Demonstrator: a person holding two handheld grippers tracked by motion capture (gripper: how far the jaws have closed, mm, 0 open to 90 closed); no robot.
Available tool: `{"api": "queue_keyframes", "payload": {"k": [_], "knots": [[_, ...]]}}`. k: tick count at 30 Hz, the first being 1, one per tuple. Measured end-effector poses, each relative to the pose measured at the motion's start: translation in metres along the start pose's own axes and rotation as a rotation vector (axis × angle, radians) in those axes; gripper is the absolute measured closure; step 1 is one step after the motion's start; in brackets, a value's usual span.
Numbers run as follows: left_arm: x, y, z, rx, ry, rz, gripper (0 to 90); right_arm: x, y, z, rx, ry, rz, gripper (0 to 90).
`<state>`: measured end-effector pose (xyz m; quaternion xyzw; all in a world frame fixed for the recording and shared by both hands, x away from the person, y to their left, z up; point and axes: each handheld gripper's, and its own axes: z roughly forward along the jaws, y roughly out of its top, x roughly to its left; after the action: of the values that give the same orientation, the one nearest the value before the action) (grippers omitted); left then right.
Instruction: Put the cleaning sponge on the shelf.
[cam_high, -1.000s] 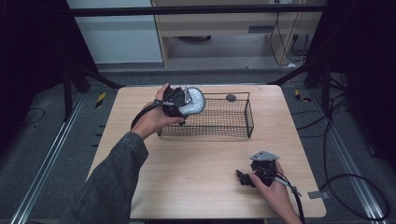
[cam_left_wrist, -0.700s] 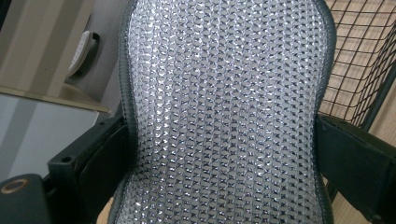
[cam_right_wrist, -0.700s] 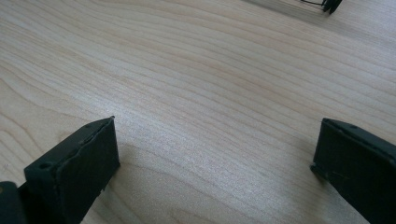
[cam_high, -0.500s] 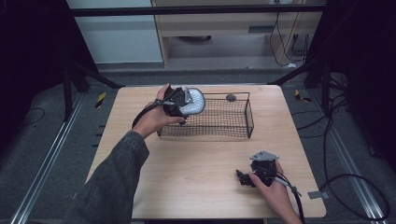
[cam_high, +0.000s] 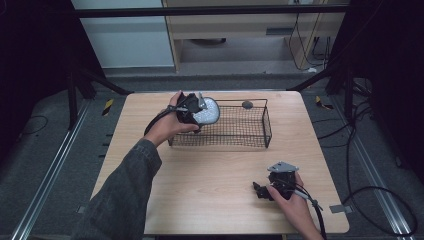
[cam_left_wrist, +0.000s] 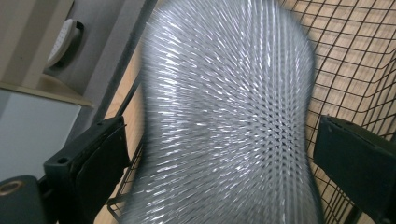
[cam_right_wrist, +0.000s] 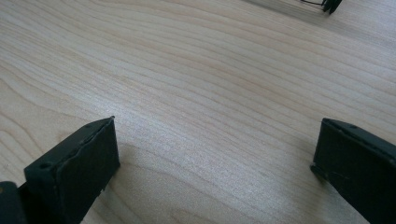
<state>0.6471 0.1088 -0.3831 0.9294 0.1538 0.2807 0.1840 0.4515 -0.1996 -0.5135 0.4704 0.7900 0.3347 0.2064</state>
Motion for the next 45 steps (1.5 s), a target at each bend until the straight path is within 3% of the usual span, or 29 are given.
{"api": "queue_keyframes", "payload": {"k": [3,26,40,45], "knots": [[0.001,-0.001,0.0,-0.002,-0.01,-0.015,3.3,0.0,0.0,-0.001,0.003,0.008,0.011,0.4],[-0.013,0.008,-0.021,-0.046,-0.018,0.007,4.3,0.0,0.0,0.0,0.0,0.005,0.008,0.4],[-0.035,0.009,-0.032,-0.061,-0.005,-0.014,4.3,0.001,0.0,0.0,0.003,0.006,0.011,0.4],[-0.044,0.007,-0.038,-0.072,-0.025,-0.026,4.3,0.0,0.0,0.0,0.002,0.005,0.009,0.4]]}}
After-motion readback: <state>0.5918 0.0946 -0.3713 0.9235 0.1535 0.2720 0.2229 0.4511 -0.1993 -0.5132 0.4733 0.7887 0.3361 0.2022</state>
